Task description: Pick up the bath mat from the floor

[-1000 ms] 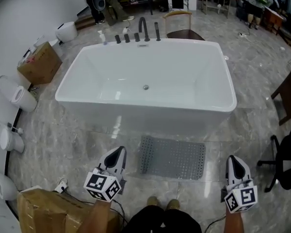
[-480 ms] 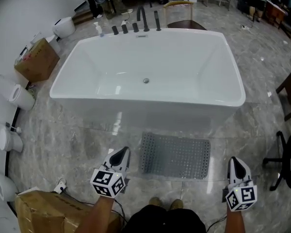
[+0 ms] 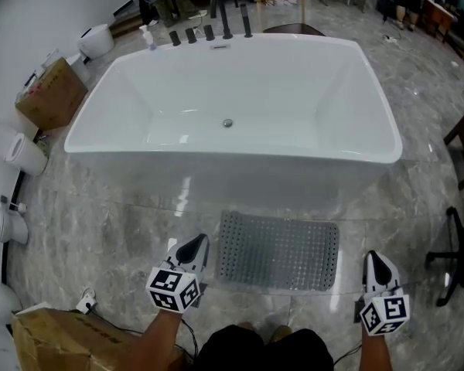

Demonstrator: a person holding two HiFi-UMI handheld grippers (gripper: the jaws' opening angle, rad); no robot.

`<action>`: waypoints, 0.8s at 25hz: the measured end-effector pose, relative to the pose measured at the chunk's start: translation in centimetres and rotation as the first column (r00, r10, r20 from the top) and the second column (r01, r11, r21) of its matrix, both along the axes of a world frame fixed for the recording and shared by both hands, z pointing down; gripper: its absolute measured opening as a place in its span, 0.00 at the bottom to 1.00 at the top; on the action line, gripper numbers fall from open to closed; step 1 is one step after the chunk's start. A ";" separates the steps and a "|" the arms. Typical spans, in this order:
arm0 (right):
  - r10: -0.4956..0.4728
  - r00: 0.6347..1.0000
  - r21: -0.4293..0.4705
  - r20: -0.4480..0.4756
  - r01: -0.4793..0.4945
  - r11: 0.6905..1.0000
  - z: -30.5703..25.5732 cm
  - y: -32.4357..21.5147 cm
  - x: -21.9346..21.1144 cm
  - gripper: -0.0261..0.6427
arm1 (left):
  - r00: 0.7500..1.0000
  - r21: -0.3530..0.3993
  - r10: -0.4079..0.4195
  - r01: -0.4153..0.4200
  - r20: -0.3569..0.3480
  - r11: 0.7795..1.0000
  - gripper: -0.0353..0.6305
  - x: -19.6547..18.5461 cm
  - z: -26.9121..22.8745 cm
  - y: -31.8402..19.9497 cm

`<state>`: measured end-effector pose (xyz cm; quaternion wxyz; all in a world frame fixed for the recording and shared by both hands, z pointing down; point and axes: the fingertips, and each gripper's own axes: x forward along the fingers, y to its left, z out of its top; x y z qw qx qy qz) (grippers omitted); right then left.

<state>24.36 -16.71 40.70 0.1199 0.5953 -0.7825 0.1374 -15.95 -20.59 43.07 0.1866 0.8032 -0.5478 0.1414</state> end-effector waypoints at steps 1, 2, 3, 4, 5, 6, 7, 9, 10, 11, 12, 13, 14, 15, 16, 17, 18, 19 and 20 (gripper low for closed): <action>0.001 1.000 -0.004 -0.002 -0.001 1.000 1.1 -0.2 0.1 0.05 | 1.000 -0.005 -0.002 0.002 0.000 1.000 0.07 -0.1 1.1 -0.2; 0.001 1.000 -0.008 -0.005 -0.001 1.000 2.3 -0.4 0.2 0.05 | 1.000 -0.010 -0.004 0.004 0.001 1.000 0.07 -0.2 2.3 -0.5; 0.002 1.000 -0.012 -0.008 -0.002 1.000 3.4 -0.5 0.3 0.05 | 1.000 -0.015 -0.007 0.007 0.003 1.000 0.07 -0.4 3.5 -0.7; 0.003 1.000 -0.016 -0.009 -0.003 1.000 4.6 -0.7 0.4 0.05 | 1.000 -0.020 -0.010 0.010 0.005 1.000 0.07 -0.5 4.6 -0.8; 0.005 1.000 -0.019 -0.009 -0.005 1.000 5.7 -0.8 0.5 0.05 | 1.000 -0.025 -0.013 0.013 0.007 1.000 0.07 -0.7 5.8 -0.9; 0.007 1.000 -0.024 -0.009 -0.007 1.000 6.9 -0.8 0.6 0.05 | 1.000 -0.030 -0.016 0.016 0.008 0.999 0.07 -0.9 6.9 -1.0; 0.010 1.000 -0.029 -0.010 -0.010 1.000 8.0 -0.7 0.6 0.05 | 1.000 -0.036 -0.019 0.019 0.009 0.999 0.07 -1.1 8.1 -0.9; 0.014 1.000 -0.040 -0.016 -0.014 0.999 10.2 -0.5 0.7 0.05 | 1.000 -0.047 -0.023 0.024 0.013 0.999 0.07 -1.7 10.3 -0.8; 0.015 1.000 -0.044 -0.021 -0.016 0.999 11.3 -0.5 0.8 0.05 | 1.000 -0.051 -0.025 0.026 0.016 0.998 0.07 -1.9 11.4 -0.9; 0.015 1.000 -0.048 -0.025 -0.016 0.999 12.3 -0.6 0.8 0.05 | 0.999 -0.054 -0.027 0.028 0.018 0.998 0.07 -2.1 12.4 -1.1; 0.015 0.999 -0.051 -0.029 -0.017 0.999 13.3 -0.8 0.9 0.05 | 0.999 -0.057 -0.028 0.029 0.021 0.998 0.07 -2.2 13.5 -1.3; 0.016 0.999 -0.054 -0.032 -0.017 0.998 14.4 -1.0 1.0 0.05 | 0.999 -0.059 -0.029 0.031 0.023 0.998 0.07 -2.4 14.5 -1.6; 0.016 0.999 -0.057 -0.035 -0.018 0.998 15.5 -1.1 1.0 0.05 | 0.999 -0.062 -0.031 0.033 0.024 0.998 0.07 -2.5 15.5 -1.9; 0.016 0.999 -0.062 -0.038 -0.018 0.998 16.5 -1.2 1.1 0.05 | 0.999 -0.065 -0.033 0.035 0.026 0.997 0.07 -2.7 16.5 -2.1; 0.017 0.999 -0.066 -0.040 -0.019 0.998 17.6 -1.4 1.2 0.05 | 0.999 -0.069 -0.035 0.037 0.028 0.997 0.07 -2.8 17.5 -2.2; 0.018 0.999 -0.070 -0.042 -0.020 0.997 18.7 -1.5 1.2 0.05 | 0.999 -0.072 -0.036 0.038 0.029 0.997 0.07 -2.9 18.5 -2.4; 0.019 0.999 -0.075 -0.043 -0.022 0.997 19.8 -1.6 1.3 0.05 | 0.999 -0.077 -0.035 0.038 0.030 0.996 0.07 -3.1 19.5 -2.5; 0.021 0.999 -0.080 -0.042 -0.025 0.996 20.9 -1.7 1.4 0.05 | 0.999 -0.081 -0.034 0.036 0.032 0.996 0.07 -3.1 20.6 -2.7; 0.023 0.999 -0.086 -0.042 -0.027 0.996 22.0 -1.8 1.5 0.05 | 0.999 -0.086 -0.032 0.035 0.033 0.996 0.07 -3.2 21.6 -2.8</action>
